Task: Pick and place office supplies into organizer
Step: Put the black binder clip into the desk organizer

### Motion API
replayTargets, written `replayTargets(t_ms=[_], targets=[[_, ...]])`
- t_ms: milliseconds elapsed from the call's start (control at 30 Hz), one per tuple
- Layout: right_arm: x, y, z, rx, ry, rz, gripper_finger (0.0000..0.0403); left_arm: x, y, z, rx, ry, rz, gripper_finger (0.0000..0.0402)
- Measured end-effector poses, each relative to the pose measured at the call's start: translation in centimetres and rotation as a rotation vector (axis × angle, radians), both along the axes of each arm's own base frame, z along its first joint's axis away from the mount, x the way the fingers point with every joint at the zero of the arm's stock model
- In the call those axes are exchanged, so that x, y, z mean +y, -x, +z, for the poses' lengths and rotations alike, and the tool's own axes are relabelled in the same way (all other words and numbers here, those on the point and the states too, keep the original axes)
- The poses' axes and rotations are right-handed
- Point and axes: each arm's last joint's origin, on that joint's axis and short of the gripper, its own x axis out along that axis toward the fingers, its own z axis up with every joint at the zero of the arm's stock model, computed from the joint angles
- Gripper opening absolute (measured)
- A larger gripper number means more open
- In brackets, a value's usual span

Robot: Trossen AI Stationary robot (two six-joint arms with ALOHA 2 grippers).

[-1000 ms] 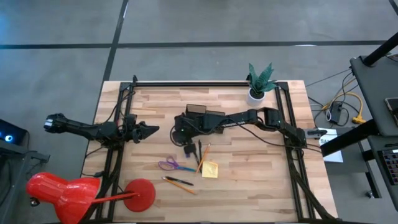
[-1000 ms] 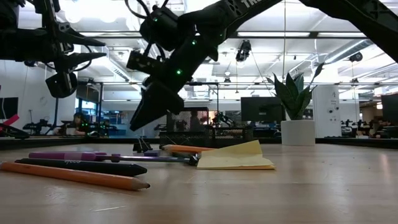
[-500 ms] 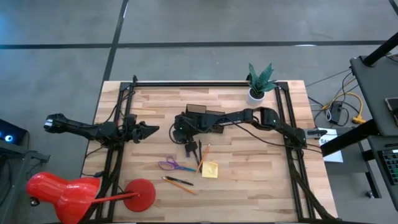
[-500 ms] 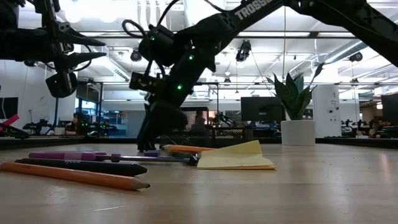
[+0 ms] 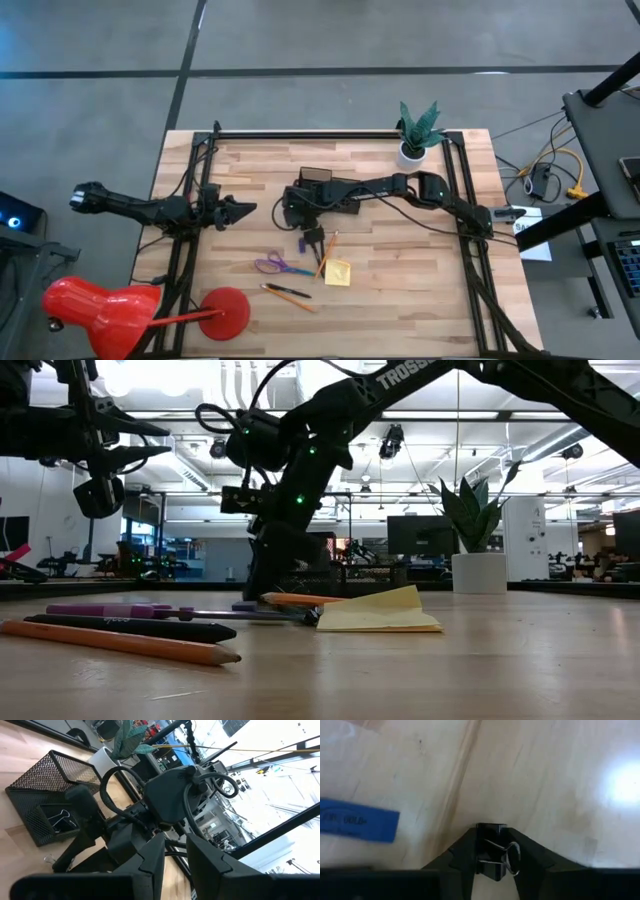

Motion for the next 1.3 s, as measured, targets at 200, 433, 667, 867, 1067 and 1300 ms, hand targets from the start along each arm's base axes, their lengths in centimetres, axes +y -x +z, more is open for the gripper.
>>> replayTargets(t_ms=[200,433,667,867,1067,1300], targets=[[-0.1,0.6,0.5,0.074,0.028,-0.021,0.0039,0.0,0.0,0.0,-0.001,0.0,0.0,0.0066],[-0.2,0.0,3.7,0.002,0.067,-0.107,0.0008,0.0,0.0,0.0,0.0,0.0,0.0,0.0066],[0.1,-0.2,12.1,-0.182,0.051,-0.224,0.0007,0.0,0.0,0.0,-0.001,0.0,0.0,0.0066],[-1.6,1.0,9.6,-0.046,0.042,-0.322,0.0007,0.0,0.0,0.0,-0.001,0.0,0.0,0.0066],[-1.9,2.2,5.4,0.075,0.133,-0.375,0.0008,0.0,0.0,0.0,0.007,-0.025,0.0,0.0066],[-2.2,3.4,3.6,0.125,0.228,-0.464,0.0019,0.0,0.0,0.0,0.01,-0.047,0.0,0.0066]])
